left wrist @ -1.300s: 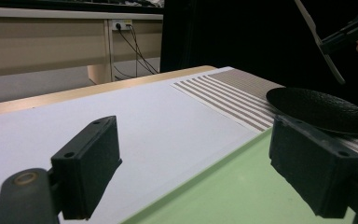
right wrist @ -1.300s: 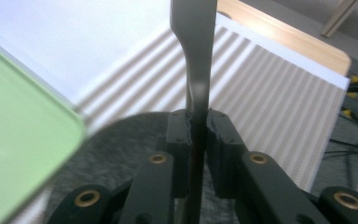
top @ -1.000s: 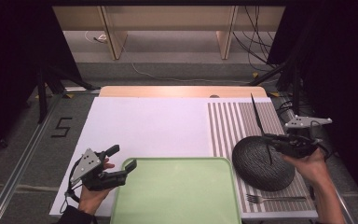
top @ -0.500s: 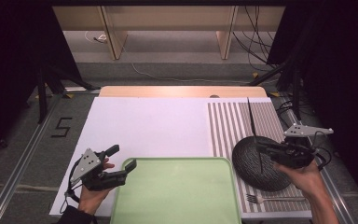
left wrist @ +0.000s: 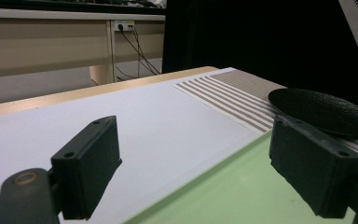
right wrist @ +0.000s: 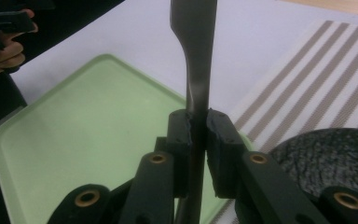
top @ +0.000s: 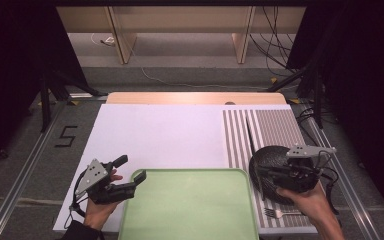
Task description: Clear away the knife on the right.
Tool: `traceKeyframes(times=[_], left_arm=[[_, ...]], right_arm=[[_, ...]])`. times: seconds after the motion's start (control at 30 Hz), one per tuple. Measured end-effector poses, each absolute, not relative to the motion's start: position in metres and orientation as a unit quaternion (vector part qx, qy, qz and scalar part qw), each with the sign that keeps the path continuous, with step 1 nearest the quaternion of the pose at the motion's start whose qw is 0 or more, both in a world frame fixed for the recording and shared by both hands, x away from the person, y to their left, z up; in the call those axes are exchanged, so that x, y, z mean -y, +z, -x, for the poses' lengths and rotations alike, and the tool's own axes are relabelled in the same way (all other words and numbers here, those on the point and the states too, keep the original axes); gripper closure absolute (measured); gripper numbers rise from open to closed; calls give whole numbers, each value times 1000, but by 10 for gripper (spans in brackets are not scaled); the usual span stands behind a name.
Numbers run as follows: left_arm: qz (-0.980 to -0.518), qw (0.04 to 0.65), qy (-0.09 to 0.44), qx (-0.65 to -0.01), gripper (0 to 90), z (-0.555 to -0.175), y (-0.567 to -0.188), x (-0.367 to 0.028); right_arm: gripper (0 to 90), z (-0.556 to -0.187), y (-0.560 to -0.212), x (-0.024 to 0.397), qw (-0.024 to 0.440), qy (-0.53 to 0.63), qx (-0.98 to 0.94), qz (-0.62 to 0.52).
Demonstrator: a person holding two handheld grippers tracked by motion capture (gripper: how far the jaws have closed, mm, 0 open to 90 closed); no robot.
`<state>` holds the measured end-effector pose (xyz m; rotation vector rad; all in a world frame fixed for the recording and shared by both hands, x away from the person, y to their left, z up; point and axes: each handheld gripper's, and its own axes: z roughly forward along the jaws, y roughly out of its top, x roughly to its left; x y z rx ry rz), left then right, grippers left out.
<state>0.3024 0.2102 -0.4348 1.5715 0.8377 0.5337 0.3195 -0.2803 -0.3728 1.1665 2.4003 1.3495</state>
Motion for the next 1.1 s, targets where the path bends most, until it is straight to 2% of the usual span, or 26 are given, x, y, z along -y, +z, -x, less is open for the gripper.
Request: traceKeyframes(times=[0.47, 1.1], left_arm=[[-677, 598, 231, -362, 157, -302, -435, -210], [-677, 598, 232, -361, 157, -302, -435, -210]], right_arm=[[808, -299, -380, 252, 49, 454, -808, -372], [808, -277, -409, 203, 16, 378, -861, -339]])
